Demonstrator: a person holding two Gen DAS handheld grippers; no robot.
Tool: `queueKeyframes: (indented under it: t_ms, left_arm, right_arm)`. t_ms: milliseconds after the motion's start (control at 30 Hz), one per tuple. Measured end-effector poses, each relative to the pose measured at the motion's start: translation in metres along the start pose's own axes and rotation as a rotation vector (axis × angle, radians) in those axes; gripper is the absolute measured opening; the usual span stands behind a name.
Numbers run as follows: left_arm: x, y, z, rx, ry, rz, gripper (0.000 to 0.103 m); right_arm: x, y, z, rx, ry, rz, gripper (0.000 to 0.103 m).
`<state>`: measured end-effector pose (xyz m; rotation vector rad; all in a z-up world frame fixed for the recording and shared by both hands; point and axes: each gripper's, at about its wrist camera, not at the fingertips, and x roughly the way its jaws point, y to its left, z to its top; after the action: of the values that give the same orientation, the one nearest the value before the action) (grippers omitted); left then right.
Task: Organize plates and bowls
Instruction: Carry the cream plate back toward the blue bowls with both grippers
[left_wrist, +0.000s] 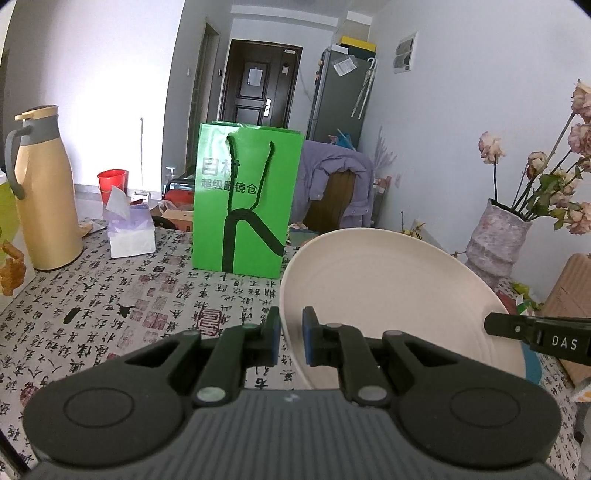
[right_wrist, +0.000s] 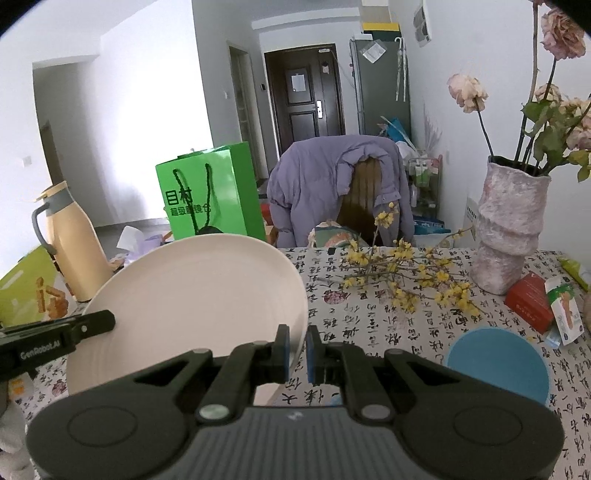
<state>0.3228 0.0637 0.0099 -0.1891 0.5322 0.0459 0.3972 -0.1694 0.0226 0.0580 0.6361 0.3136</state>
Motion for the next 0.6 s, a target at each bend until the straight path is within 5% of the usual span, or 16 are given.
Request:
queueKeyframes:
  t_ms: [600]
  left_arm:
    - [-0.036,-0.014,-0.010,0.028,-0.021,0.018,0.012]
  right_arm:
    - [-0.036,-0.001,-0.016,0.009,-0.024,0.010,0.009]
